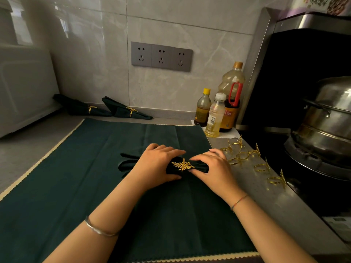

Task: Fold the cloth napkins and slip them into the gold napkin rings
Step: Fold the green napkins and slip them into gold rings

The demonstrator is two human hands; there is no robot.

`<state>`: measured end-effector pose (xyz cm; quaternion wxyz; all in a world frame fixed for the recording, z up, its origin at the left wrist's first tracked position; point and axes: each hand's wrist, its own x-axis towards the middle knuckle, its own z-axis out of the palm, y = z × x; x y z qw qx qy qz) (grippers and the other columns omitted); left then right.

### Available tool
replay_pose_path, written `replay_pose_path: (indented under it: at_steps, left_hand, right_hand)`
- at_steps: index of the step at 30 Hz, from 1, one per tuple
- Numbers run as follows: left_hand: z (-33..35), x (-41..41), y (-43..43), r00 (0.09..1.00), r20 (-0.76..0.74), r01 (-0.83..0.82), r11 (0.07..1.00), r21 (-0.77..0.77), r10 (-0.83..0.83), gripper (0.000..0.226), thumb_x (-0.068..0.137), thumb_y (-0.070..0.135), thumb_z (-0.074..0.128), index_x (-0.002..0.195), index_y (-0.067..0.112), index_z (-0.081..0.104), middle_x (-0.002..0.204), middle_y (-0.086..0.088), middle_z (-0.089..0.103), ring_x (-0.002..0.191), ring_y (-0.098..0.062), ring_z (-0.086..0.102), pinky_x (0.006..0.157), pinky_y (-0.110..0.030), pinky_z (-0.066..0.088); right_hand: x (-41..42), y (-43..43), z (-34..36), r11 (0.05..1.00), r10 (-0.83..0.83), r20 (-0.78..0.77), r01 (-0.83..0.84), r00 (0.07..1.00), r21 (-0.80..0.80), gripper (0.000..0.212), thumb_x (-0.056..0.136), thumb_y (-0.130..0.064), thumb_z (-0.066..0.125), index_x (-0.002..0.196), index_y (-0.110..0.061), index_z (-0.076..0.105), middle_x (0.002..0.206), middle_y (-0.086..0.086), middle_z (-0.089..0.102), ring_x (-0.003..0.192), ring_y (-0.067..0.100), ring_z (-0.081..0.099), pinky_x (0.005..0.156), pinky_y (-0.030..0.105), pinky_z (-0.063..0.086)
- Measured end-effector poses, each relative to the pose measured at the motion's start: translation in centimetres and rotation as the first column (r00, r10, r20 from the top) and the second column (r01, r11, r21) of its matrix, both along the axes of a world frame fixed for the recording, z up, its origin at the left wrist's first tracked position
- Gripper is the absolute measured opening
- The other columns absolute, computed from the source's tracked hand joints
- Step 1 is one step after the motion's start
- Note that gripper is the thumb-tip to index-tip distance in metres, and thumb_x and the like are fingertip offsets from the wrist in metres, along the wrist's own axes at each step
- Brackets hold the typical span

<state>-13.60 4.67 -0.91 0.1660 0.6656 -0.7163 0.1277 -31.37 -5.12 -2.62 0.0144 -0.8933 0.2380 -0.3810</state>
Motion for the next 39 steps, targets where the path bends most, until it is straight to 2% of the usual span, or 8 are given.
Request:
replay_pose_path:
  at_steps: [7,15,23,27,29,32,34,39]
  left_hand:
    - [-0.1,-0.3,-0.4,0.999,0.017,0.045,0.998,-0.052,-0.044,0.05,0.085,0.051,0.06,0.13,0.034,0.05,0.125,0.015,0.058,0.118,-0.008,0.048,0.1,-0.024,0.025]
    - [0.3,0.3,-0.3,0.999,-0.022,-0.034,0.996,-0.087,0.032,0.044,0.079,0.048,0.062,0.119,0.032,0.059,0.111,0.013,0.064,0.114,-0.01,0.051,0.097,-0.025,0.028]
    - [0.6,0.1,-0.9,0.991,0.12,-0.071,0.996,0.051,0.065,0.048,0.082,0.057,0.055,0.124,0.035,0.054,0.119,0.014,0.06,0.118,-0.01,0.046,0.101,-0.028,0.027]
    - [1.8,1.8,-0.3,0.977,0.202,-0.095,0.986,0.138,0.066,0.075,0.076,0.065,0.061,0.141,0.035,0.037,0.134,0.012,0.051,0.128,-0.012,0.041,0.11,-0.033,0.024]
    - [2.5,3.7,0.5,0.984,0.153,-0.113,0.984,0.14,0.092,0.077,0.074,0.064,0.065,0.14,0.036,0.038,0.132,0.012,0.052,0.125,-0.011,0.045,0.107,-0.032,0.028]
    - [3.1,6.0,1.3,0.994,-0.061,-0.079,0.981,0.175,0.091,0.064,0.074,0.058,0.07,0.131,0.037,0.048,0.121,0.014,0.058,0.11,-0.007,0.054,0.094,-0.026,0.043]
    - [3.2,6.7,1.2,0.986,-0.155,-0.035,0.982,0.187,0.065,0.056,0.076,0.055,0.07,0.126,0.037,0.052,0.116,0.015,0.06,0.103,-0.004,0.056,0.089,-0.027,0.048]
    - [2.6,8.3,-0.2,0.961,-0.272,0.005,0.987,0.161,0.039,0.042,0.08,0.054,0.065,0.117,0.036,0.059,0.104,0.014,0.064,0.095,-0.005,0.059,0.086,-0.034,0.052]
  right_hand:
    - [0.1,-0.1,-0.1,1.0,0.01,-0.036,-0.01,0.999,0.016,0.023,0.07,-0.025,0.082,0.091,-0.022,0.073,0.087,-0.007,0.071,0.086,0.011,0.062,0.099,0.018,0.022]
    - [0.3,-0.1,0.3,0.998,-0.047,0.013,0.047,0.999,0.038,0.015,0.077,-0.028,0.076,0.091,-0.024,0.074,0.088,-0.006,0.07,0.089,0.011,0.059,0.101,0.024,0.025]
    - [-0.6,-0.9,0.0,0.959,-0.1,-0.13,0.131,0.986,0.25,0.021,0.081,-0.04,0.069,0.1,-0.03,0.07,0.101,-0.01,0.062,0.106,0.008,0.039,0.09,0.019,0.021]
    - [-1.9,-1.4,-0.4,0.936,-0.139,-0.212,0.198,0.967,0.29,0.029,0.079,-0.041,0.07,0.107,-0.034,0.065,0.104,-0.009,0.057,0.112,0.014,0.043,0.09,0.023,0.028]
    - [-2.2,-1.3,-0.2,0.925,-0.099,-0.26,0.185,0.96,0.331,0.041,0.079,-0.044,0.07,0.118,-0.039,0.057,0.114,-0.01,0.055,0.118,0.014,0.041,0.096,0.026,0.033]
    - [-0.8,-0.5,0.9,0.939,-0.006,-0.309,0.112,0.951,0.325,0.058,0.079,-0.051,0.066,0.132,-0.04,0.044,0.129,-0.013,0.05,0.126,0.012,0.037,0.107,0.03,0.032]
    - [0.5,-0.3,1.7,0.943,0.018,-0.349,0.1,0.937,0.317,0.058,0.081,-0.05,0.065,0.134,-0.035,0.046,0.131,-0.011,0.052,0.127,0.012,0.038,0.109,0.029,0.029]
    - [2.3,-1.4,2.0,0.897,0.092,-0.32,0.061,0.943,0.438,0.048,0.079,-0.044,0.07,0.124,-0.03,0.058,0.119,-0.012,0.062,0.112,0.006,0.055,0.096,0.025,0.045]
